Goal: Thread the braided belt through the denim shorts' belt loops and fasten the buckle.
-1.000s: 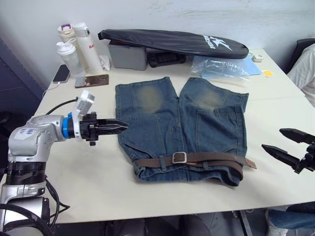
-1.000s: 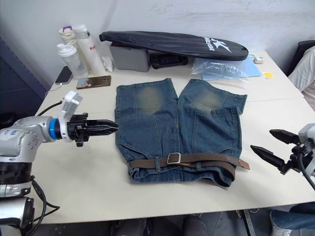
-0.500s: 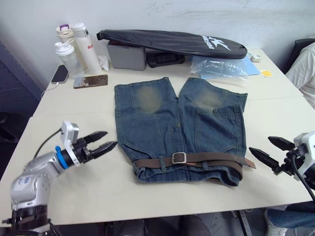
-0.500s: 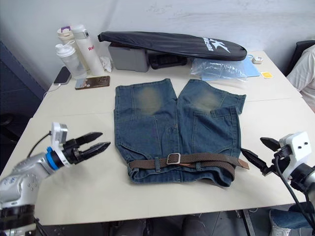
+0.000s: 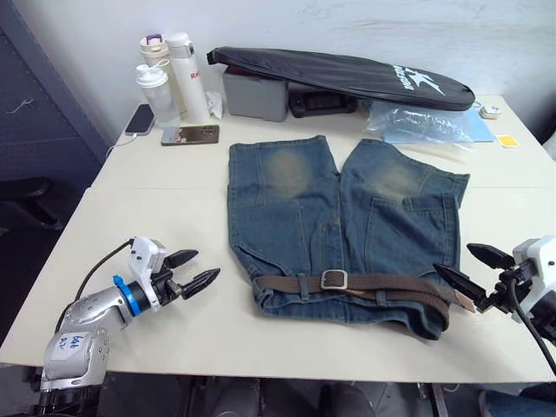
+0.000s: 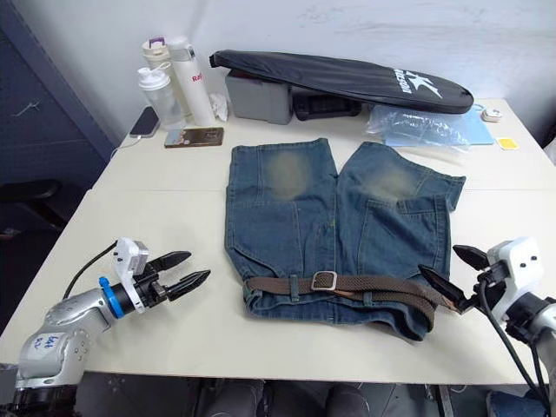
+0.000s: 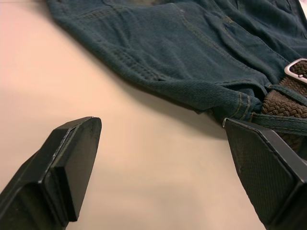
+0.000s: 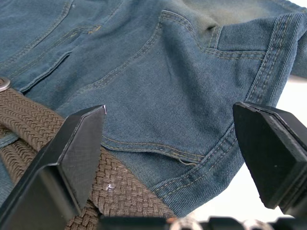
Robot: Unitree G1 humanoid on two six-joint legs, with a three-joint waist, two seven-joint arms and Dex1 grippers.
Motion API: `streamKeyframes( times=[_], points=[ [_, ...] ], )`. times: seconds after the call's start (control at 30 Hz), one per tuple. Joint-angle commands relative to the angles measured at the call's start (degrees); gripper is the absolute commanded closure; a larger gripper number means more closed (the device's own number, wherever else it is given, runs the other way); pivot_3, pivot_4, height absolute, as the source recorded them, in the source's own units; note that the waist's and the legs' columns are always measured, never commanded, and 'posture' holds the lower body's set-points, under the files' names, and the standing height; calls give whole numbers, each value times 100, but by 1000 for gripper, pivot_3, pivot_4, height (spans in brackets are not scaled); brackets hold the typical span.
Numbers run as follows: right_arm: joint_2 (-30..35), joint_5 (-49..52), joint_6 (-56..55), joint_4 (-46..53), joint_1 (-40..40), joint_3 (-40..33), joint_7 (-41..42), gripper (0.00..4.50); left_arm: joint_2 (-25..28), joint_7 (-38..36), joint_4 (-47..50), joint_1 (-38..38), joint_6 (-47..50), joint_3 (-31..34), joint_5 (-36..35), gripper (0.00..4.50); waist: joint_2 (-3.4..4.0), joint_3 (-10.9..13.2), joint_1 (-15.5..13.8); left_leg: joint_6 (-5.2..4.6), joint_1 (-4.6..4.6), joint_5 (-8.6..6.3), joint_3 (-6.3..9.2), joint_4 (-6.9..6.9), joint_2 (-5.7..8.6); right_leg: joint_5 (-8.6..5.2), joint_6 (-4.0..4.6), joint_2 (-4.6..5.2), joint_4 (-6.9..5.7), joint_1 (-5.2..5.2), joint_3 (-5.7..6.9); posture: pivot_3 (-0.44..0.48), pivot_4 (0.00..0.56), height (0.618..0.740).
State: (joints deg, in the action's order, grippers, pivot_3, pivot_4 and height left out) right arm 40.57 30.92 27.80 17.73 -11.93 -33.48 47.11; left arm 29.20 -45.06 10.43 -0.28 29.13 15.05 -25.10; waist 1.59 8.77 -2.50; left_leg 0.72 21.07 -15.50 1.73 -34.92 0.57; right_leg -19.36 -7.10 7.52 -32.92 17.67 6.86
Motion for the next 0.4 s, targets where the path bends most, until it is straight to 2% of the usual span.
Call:
streamKeyframes(
  times=[0.03,0.4],
  points=[
    [63,160,-176,303,-142,-198,149,0,66,94,170,45,-229,10,42,15,-2,3,-13,4,-2,-3,-9,1,-6,0,0,-4,0,3,-5,0,150,740],
    [-21,213,-279,491,-286,-136,59,0,98,158,34,-9,-484,-38,43,15,-12,10,-30,15,2,-13,-96,2,-40,0,2,-33,-31,80,-91,0,150,740]
  ],
)
